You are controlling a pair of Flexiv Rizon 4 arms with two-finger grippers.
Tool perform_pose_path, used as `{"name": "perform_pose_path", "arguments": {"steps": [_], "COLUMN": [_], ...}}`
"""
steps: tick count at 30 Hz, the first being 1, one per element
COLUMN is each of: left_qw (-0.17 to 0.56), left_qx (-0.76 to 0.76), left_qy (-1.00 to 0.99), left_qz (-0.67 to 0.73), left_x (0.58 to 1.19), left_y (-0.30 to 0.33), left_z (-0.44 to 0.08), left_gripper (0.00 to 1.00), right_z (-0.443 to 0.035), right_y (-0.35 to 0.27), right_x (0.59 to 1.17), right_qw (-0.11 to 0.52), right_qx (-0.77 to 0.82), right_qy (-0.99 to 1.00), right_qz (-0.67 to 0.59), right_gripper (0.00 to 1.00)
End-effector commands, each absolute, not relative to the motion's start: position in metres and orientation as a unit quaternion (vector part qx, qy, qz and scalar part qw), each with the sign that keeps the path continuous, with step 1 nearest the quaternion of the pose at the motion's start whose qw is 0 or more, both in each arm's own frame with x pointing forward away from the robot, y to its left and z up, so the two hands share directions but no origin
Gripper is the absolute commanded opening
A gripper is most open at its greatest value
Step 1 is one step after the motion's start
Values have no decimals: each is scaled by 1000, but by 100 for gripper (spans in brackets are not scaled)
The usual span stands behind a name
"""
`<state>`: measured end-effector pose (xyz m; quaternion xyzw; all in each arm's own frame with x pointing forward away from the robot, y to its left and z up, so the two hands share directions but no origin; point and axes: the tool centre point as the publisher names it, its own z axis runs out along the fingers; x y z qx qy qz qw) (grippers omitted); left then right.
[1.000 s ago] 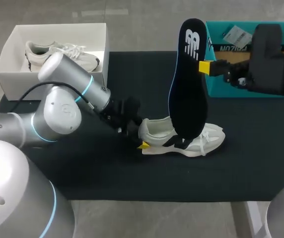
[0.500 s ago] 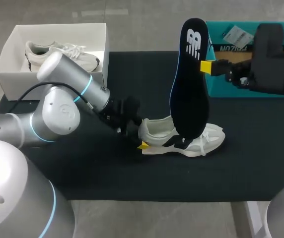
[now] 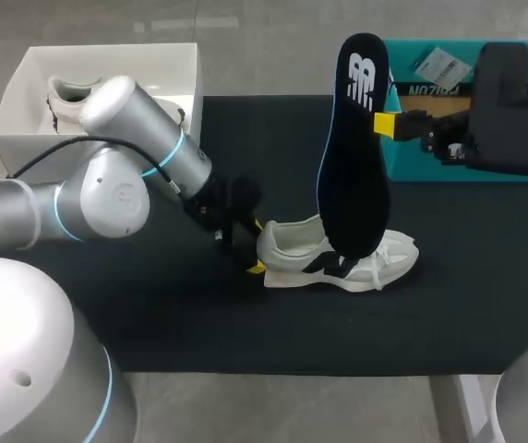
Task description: Take the shoe out of the shoebox, open the shoe tongue, remove and reinsert the insole, then place the shoe into the shoebox
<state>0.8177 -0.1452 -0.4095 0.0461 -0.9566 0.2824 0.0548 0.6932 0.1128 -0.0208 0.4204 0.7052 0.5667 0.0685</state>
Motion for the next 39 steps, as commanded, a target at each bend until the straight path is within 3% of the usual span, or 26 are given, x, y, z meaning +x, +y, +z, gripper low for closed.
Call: {"name": "perform_pose_path", "arguments": {"steps": [1,17,39], "left_qw": [53,-19,-8], "left_qx": [34,-1,-3], "left_qy": [-974,-994,-995], "left_qz": [216,104,96], "left_x": [818,799,801], "left_y": [-145,-158,-174], "left_z": [-388,-339,-332], "left_gripper": [100,100,100], "right_z": [-19,-19,-19], "right_y": [107,107,107], "right_x": [673,673,673], "right_qw": [73,73,73], "right_qx": [422,422,422], "right_qy": [702,702,702], "right_qz": [569,569,569], "right_gripper": [0,0,0]}}
